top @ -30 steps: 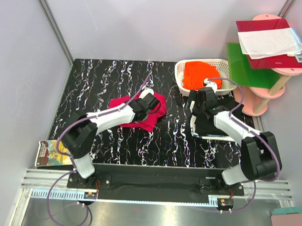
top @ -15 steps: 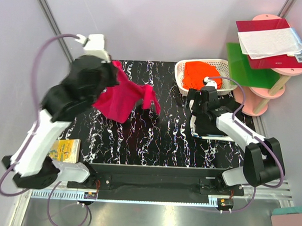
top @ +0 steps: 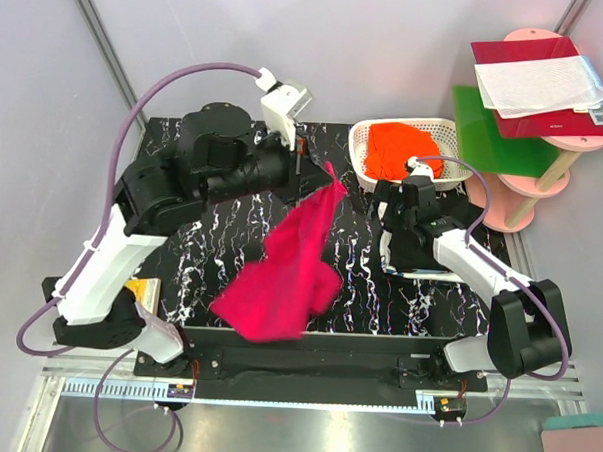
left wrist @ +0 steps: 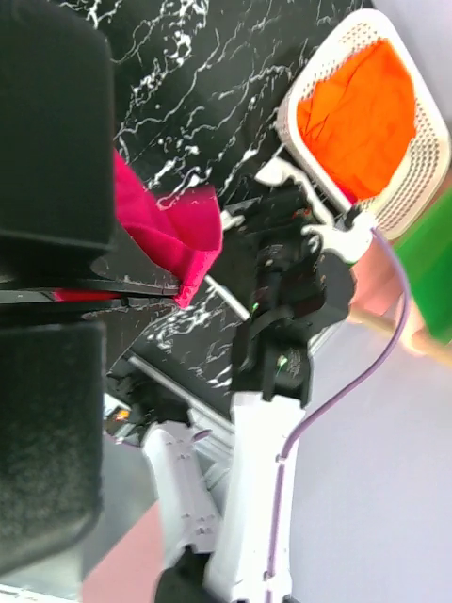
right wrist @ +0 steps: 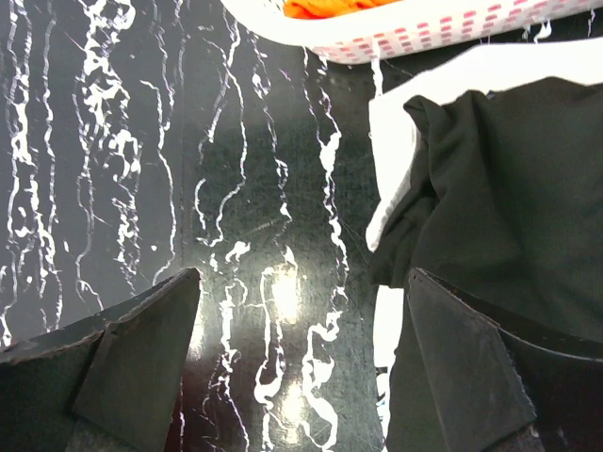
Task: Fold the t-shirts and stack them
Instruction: Flatten out the tshirt
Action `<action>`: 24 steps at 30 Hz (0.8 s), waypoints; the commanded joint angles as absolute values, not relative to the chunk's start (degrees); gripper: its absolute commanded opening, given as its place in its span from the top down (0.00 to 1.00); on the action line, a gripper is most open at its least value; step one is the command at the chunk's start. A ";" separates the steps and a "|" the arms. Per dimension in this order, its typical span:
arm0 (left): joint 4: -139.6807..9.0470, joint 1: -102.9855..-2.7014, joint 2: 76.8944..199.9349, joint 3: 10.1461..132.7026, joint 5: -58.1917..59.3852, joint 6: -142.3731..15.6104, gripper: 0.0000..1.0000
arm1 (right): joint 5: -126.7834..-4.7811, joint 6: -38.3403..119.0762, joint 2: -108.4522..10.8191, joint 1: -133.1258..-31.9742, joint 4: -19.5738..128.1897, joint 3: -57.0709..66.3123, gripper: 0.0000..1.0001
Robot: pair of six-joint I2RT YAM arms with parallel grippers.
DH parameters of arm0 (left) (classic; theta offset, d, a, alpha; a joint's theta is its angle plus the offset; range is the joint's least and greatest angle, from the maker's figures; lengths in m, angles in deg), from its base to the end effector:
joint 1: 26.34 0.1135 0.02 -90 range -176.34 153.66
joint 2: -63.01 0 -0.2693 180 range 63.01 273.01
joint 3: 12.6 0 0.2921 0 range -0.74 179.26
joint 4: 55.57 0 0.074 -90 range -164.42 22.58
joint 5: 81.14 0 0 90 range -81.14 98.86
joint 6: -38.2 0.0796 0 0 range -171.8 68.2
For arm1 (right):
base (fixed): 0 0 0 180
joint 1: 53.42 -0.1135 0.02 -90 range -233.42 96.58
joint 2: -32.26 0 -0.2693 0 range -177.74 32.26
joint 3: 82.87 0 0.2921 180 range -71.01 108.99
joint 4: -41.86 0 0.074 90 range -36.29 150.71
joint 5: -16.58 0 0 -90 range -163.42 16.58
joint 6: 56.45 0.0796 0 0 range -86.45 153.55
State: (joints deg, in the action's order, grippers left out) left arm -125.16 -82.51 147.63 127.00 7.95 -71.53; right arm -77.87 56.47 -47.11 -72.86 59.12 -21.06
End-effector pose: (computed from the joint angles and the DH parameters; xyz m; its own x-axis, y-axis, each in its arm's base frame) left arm 0.1721 -0.2590 0.5821 -0.4155 0.0136 -0.9095 0.7425 0.5827 -0.3304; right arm 0.3554 0.1189 0.2025 -0.6018 0.1994 -0.7734 -0.0406 0.9595 0.2789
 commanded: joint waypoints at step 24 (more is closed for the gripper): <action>-132.14 -43.46 171.56 115.64 35.49 -79.66 0.01 | -76.85 57.90 -48.07 -72.85 57.75 -21.97 0.00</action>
